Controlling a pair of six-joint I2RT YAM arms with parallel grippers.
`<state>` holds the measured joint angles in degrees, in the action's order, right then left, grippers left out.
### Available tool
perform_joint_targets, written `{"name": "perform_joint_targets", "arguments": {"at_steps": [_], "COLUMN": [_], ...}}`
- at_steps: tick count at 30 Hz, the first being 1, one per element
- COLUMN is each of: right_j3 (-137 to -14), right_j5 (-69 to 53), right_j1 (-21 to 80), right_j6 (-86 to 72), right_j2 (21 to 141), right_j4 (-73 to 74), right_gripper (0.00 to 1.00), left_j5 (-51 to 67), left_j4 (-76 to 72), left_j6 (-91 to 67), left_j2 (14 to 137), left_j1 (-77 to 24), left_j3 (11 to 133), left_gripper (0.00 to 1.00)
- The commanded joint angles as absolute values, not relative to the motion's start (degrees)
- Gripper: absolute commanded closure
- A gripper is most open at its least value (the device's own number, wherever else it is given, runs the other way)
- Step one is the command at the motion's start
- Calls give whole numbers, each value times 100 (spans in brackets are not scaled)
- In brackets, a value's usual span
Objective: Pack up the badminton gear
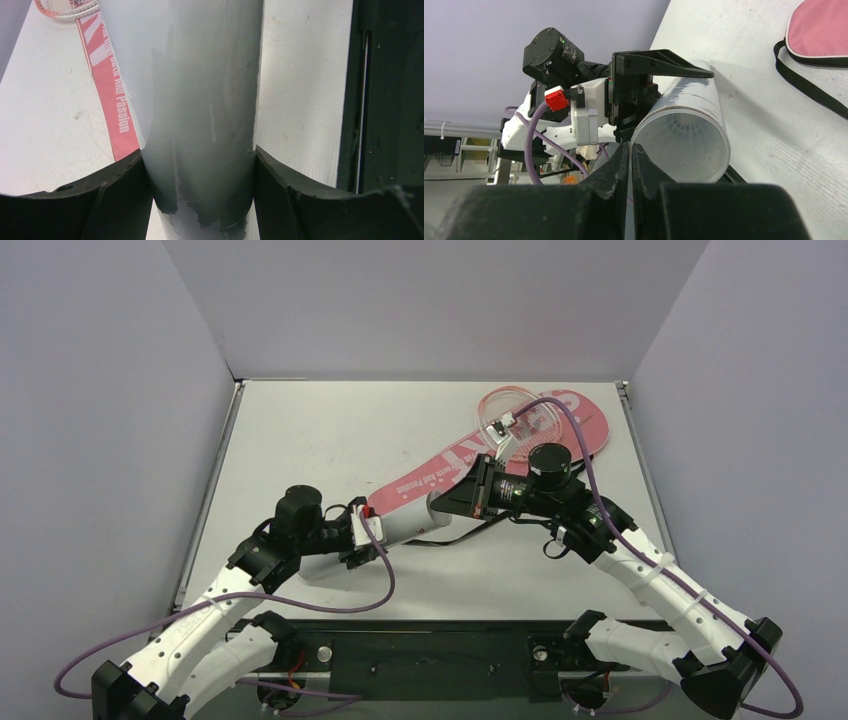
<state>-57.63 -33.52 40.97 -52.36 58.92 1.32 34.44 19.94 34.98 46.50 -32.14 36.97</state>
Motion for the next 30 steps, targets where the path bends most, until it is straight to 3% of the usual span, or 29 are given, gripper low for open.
{"name": "perform_joint_targets", "arguments": {"at_steps": [1, 16, 24, 30], "right_j3": [-5695, -5630, -5596, -5443], "right_j5": [-3532, -3553, -3679, -3701], "right_j1": [4133, 4107, 4058, 3851], "right_j6": [-5295, -5280, -5462, -5705], "right_j2": [5808, 5932, 5851, 5745], "right_j4": [-179, -88, -255, -505], "right_gripper": [100, 99, 62, 59], "left_j5": [3560, 3561, 3568, 3580], "left_j4": [1714, 1718, 1729, 1752], "left_j6": [3533, 3547, 3552, 3543], "left_j2": [4602, 4605, 4598, 4586], "left_j1": [-3182, -3181, -3182, -3179], "left_j3": [3892, 3922, 3916, 3915], "left_gripper": [100, 100, 100, 100]}}
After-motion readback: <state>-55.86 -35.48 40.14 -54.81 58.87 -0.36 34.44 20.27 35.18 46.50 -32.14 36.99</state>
